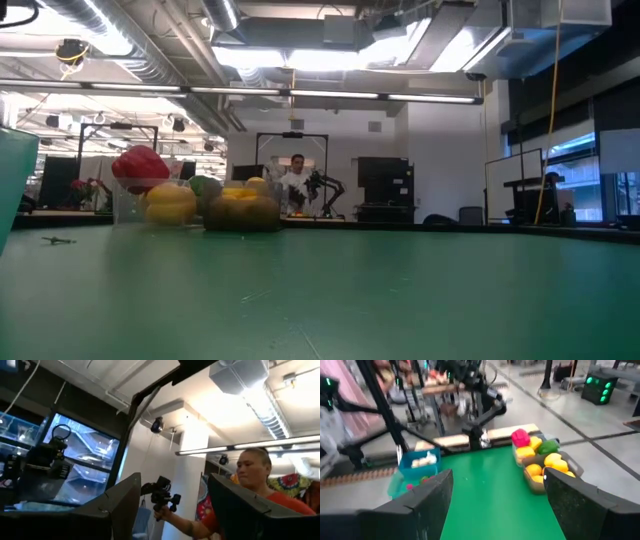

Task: Sort produce into baskets
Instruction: Return to Home Position

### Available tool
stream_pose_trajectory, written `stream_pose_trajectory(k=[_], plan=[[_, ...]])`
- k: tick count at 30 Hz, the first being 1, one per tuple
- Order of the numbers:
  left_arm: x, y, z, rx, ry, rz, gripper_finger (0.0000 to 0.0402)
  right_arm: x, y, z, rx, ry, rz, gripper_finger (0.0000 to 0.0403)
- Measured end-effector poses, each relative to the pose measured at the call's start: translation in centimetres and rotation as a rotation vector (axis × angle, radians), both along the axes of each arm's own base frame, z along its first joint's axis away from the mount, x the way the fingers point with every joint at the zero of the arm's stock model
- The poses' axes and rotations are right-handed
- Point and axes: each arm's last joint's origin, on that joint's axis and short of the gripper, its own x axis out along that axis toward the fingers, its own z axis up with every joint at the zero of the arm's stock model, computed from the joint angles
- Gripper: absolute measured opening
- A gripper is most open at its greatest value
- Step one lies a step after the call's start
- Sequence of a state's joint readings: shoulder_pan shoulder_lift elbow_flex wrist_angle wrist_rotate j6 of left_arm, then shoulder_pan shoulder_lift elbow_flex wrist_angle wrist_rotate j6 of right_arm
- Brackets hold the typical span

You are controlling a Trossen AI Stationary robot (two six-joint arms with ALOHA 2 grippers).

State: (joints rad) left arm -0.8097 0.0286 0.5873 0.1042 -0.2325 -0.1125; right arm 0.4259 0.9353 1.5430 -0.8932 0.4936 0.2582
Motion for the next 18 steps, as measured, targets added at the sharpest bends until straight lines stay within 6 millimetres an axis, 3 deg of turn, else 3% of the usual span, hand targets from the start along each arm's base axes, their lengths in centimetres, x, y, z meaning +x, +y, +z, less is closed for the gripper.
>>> stream_pose_trajectory(k=[6, 13, 18], plan=[[-0.2, 0.0, -0.6, 0.055, 0.019, -0.02, 0.0227, -2.7, -1.2, -5.1, 0.07, -0.159, 0.008, 0.0303], [-0.3, -0.5, -0.9, 0.167, -0.025, -0.127, 0.0227, -3.5, -1.4, -12.9, 0.148, -0.318, 0.057, 0.0303], [-0.1, -0.7, -1.3, 0.184, -0.007, -0.132, 0.0227, -3.9, -1.6, -16.5, 0.198, -0.428, 0.067, 0.0303]])
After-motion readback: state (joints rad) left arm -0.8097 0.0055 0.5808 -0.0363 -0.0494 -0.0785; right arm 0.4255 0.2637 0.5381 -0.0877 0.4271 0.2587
